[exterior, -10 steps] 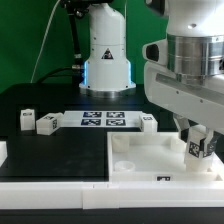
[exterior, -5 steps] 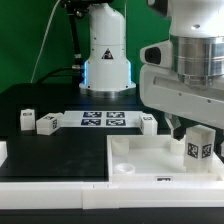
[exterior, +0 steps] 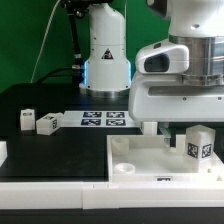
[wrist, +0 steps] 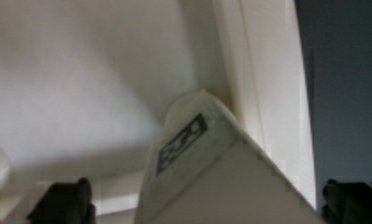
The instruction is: Assemble one leg
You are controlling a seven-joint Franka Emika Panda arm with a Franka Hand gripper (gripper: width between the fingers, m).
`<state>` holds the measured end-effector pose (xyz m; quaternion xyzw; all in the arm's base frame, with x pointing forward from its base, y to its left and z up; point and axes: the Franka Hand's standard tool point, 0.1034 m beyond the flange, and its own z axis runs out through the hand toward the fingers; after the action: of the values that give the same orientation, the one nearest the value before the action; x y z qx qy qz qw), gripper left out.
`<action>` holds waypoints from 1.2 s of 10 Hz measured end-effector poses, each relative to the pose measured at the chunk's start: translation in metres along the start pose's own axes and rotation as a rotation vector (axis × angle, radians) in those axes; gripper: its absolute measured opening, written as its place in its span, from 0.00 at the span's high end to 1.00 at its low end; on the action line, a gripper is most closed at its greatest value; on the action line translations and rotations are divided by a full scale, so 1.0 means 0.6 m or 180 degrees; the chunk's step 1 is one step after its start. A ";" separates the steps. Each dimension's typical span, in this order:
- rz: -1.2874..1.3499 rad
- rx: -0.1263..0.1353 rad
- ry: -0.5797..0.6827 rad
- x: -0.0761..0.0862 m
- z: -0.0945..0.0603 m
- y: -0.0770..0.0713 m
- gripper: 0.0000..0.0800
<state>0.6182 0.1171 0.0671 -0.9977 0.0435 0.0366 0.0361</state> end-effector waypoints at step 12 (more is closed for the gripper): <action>0.0931 0.0011 0.0023 0.001 0.001 0.000 0.64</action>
Offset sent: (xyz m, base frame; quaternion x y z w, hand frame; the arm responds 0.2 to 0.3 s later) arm 0.0000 0.0000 0.0000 0.0000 0.0000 -0.2667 0.9638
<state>0.6190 0.1170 0.0662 -0.9808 0.1886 0.0378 0.0319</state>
